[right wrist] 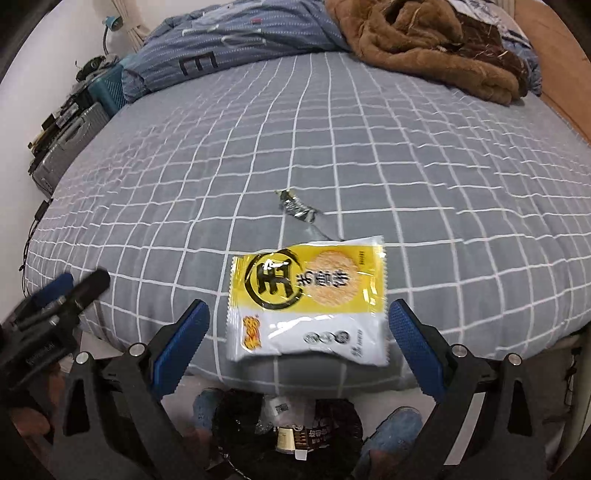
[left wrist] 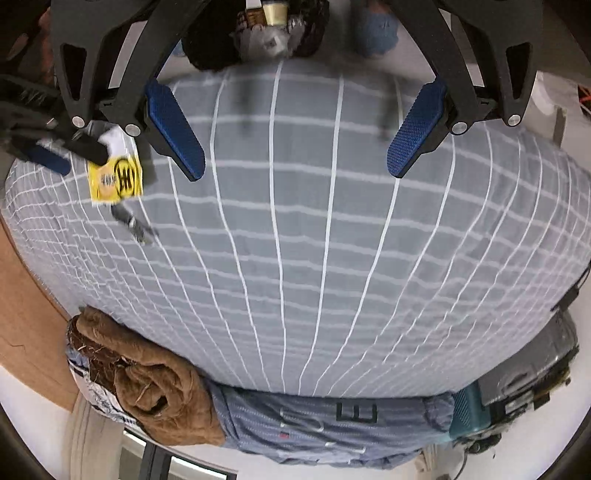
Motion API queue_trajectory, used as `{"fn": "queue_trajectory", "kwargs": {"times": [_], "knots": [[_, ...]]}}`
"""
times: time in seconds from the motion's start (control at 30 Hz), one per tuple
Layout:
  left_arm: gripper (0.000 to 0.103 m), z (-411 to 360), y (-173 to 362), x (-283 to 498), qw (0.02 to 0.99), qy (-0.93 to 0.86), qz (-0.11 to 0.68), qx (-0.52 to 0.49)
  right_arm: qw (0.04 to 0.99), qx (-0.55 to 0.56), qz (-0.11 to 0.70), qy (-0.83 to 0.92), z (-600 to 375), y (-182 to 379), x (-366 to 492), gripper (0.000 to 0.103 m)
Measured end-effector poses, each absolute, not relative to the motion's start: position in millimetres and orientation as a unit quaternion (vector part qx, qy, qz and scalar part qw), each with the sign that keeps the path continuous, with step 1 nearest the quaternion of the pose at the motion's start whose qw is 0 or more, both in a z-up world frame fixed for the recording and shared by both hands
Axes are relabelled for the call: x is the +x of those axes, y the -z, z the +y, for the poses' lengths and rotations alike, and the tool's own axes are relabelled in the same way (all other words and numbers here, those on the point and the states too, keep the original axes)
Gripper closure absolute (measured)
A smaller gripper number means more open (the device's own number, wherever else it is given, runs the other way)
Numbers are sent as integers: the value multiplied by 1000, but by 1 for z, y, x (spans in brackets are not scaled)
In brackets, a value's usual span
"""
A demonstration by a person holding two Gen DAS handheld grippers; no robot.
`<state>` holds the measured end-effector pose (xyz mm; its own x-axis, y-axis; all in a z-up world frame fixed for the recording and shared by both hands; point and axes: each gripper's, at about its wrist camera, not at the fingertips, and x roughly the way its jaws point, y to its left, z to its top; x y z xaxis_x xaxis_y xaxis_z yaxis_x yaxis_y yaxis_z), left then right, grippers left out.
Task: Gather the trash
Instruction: 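Move both tools back over the bed toward the yellow snack wrapper, then grasp the yellow snack wrapper with the right tool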
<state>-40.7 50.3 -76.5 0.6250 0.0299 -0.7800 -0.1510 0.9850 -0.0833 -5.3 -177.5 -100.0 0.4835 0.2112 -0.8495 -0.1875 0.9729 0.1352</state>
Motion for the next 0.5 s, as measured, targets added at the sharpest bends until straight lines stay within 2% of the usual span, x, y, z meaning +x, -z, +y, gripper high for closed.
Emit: {"fn": "queue_trajectory", "kwargs": {"times": [0.4,0.5], "knots": [[6,47,95,-18,893,-41,443,-59,846,-15,522,-105,-156,135,23,9],[6,46,97,-17,893,-39,445,-61,846,-10,524,-96,-161,137,25,20]]}}
